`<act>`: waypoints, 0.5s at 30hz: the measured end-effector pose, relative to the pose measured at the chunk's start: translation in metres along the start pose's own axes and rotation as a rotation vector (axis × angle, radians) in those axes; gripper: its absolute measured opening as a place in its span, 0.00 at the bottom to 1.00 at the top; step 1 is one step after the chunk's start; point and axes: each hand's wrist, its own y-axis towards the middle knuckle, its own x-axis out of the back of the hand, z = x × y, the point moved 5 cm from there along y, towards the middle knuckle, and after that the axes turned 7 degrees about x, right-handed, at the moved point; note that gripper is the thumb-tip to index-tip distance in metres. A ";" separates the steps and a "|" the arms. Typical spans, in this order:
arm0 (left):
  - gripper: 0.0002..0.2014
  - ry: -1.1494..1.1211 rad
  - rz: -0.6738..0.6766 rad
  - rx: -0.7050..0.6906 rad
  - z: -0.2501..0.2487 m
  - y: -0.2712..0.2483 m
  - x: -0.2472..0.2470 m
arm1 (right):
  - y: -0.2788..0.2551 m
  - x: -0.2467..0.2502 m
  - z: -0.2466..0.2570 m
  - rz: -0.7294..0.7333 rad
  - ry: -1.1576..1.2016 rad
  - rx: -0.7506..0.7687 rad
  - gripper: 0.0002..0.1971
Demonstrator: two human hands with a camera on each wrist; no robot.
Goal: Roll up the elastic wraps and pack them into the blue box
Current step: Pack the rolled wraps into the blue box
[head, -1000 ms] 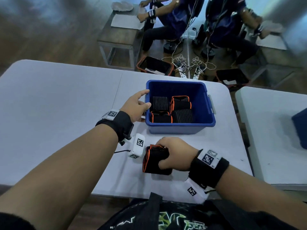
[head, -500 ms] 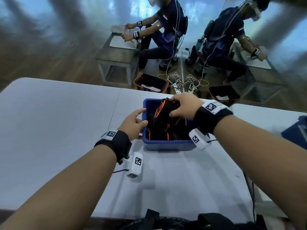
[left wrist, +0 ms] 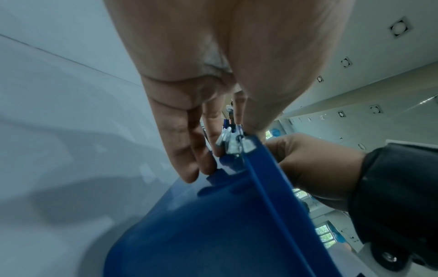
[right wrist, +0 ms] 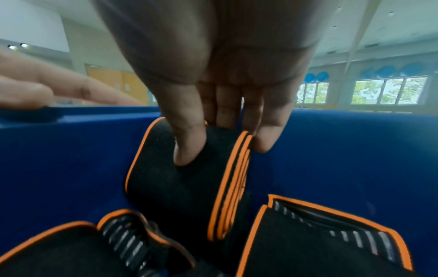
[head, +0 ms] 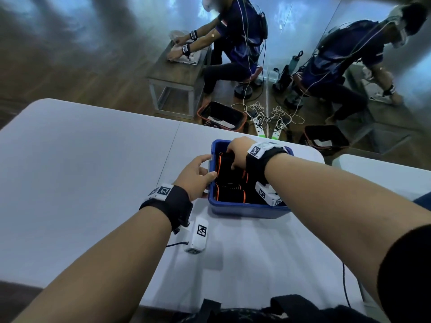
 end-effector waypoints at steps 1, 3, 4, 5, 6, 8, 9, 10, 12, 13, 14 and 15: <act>0.25 -0.002 -0.003 -0.003 0.000 0.000 0.000 | 0.004 -0.002 0.002 0.014 -0.019 0.000 0.19; 0.25 -0.005 -0.010 -0.010 0.000 -0.001 0.000 | 0.008 -0.005 0.005 0.046 -0.042 -0.006 0.18; 0.25 -0.007 -0.009 -0.013 0.000 -0.001 0.000 | 0.009 -0.005 0.007 0.060 -0.041 -0.016 0.16; 0.25 -0.010 -0.008 -0.014 0.000 -0.001 0.000 | 0.009 -0.005 0.008 0.062 -0.038 -0.022 0.15; 0.25 -0.009 -0.009 -0.016 0.000 -0.002 0.000 | 0.009 -0.005 0.009 0.052 -0.040 -0.022 0.14; 0.25 -0.011 -0.012 -0.017 0.000 -0.002 0.001 | 0.012 -0.005 0.009 0.051 -0.044 -0.036 0.11; 0.25 -0.013 -0.013 -0.016 0.000 -0.002 0.001 | 0.014 -0.005 0.009 0.058 -0.046 -0.036 0.09; 0.25 -0.015 -0.015 -0.013 0.001 -0.001 0.001 | 0.013 -0.003 0.011 0.063 -0.060 -0.032 0.10; 0.25 -0.020 -0.018 -0.009 0.001 0.001 0.001 | 0.010 0.000 0.015 0.067 -0.093 -0.008 0.14; 0.25 -0.021 -0.021 -0.008 0.002 0.002 0.001 | 0.008 0.001 0.017 0.061 -0.115 0.015 0.14; 0.25 -0.021 -0.024 -0.009 0.002 0.003 0.000 | 0.005 0.001 0.019 0.056 -0.134 0.031 0.13; 0.25 -0.020 -0.026 -0.009 0.003 0.003 0.000 | 0.002 0.002 0.021 0.041 -0.150 0.046 0.12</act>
